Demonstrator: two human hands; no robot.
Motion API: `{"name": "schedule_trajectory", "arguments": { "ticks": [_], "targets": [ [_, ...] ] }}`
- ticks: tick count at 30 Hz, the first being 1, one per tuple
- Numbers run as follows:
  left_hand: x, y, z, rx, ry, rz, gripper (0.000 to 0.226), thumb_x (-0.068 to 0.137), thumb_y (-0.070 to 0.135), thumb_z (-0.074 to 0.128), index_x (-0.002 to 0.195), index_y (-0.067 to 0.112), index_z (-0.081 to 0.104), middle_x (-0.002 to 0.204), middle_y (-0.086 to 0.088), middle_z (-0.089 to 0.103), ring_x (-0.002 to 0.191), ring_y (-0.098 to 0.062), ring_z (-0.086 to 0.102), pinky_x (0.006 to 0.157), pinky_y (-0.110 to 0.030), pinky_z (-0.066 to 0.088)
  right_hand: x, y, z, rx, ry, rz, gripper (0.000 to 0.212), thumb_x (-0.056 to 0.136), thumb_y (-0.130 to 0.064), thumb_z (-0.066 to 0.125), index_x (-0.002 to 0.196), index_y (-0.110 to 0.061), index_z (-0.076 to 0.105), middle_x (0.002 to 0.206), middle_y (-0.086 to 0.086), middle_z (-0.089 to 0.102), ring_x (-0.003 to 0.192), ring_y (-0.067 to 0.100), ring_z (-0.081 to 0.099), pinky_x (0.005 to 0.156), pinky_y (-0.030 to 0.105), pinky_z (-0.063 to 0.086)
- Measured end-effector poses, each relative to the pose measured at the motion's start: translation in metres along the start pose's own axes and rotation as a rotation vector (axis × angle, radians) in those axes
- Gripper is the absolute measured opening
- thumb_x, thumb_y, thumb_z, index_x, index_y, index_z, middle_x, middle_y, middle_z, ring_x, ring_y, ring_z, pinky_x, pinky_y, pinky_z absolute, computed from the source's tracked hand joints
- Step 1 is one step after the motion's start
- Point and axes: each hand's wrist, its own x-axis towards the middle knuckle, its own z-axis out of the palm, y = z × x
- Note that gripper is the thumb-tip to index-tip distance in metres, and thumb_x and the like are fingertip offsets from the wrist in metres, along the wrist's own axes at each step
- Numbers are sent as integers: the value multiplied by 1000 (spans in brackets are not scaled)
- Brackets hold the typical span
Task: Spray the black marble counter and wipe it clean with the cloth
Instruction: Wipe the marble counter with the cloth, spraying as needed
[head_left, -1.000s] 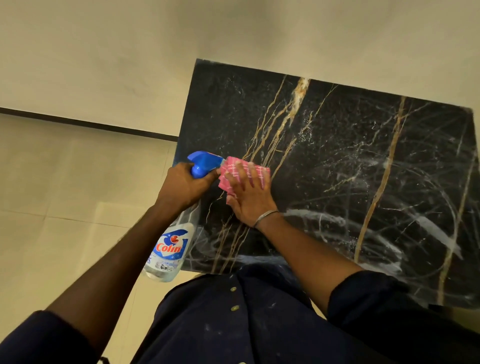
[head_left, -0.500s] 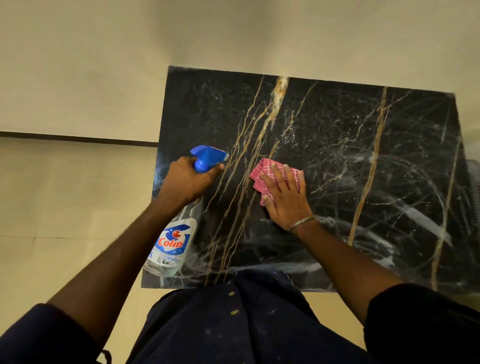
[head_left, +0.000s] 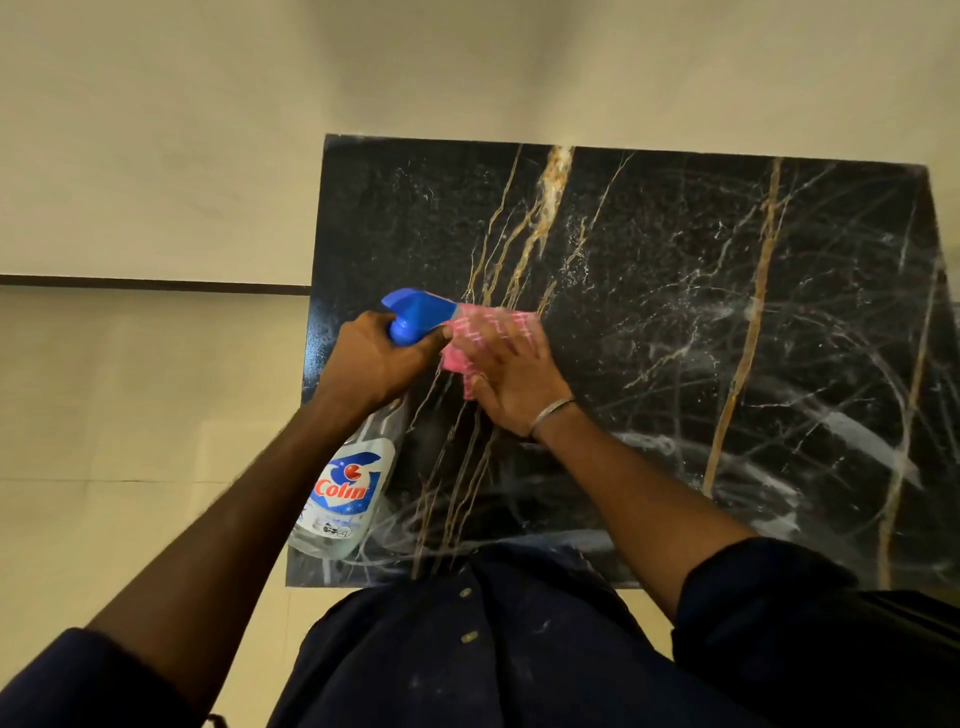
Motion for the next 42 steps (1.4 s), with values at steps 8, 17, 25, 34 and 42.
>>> {"name": "schedule_trajectory", "arguments": {
  "ticks": [8,17,25,34,42],
  "targets": [
    [-2,-11,-3,17,-24,-31,53,86,52,62,115,8,61,79,1,63,67,-9,61,57,-17,43,-24,48,-10,29,-45,501,70,91,-49,13,158,-29,8,166,7,-6,152,35,-7,117,65,-6],
    [-4,-20,-13,7,21,-60,56,84,57,61,113,9,62,86,-8,70,72,-18,66,67,-28,54,38,-32,-4,2,-103,202,65,100,-48,25,158,-31,1,166,6,-11,151,35,-12,111,61,-20],
    [-2,-29,-24,-65,-3,-37,49,85,52,61,109,9,61,88,-10,70,74,-25,67,77,-43,59,-31,40,0,68,-35,390,65,96,-51,24,157,-35,10,167,1,-3,153,30,-4,118,63,-1],
    [-13,-27,-19,-59,-40,-35,47,86,50,63,107,8,62,85,-10,69,74,-22,67,72,-36,56,-50,-11,12,145,-29,588,72,91,-49,15,158,-28,1,165,8,-10,151,36,-13,114,66,-13],
    [-22,-30,-31,-99,-26,-1,48,85,51,63,109,9,61,90,-10,71,73,-25,67,75,-43,59,-74,-23,19,54,-61,234,65,97,-50,12,158,-32,0,165,3,-12,151,31,-15,118,61,-9]
  ]
}}
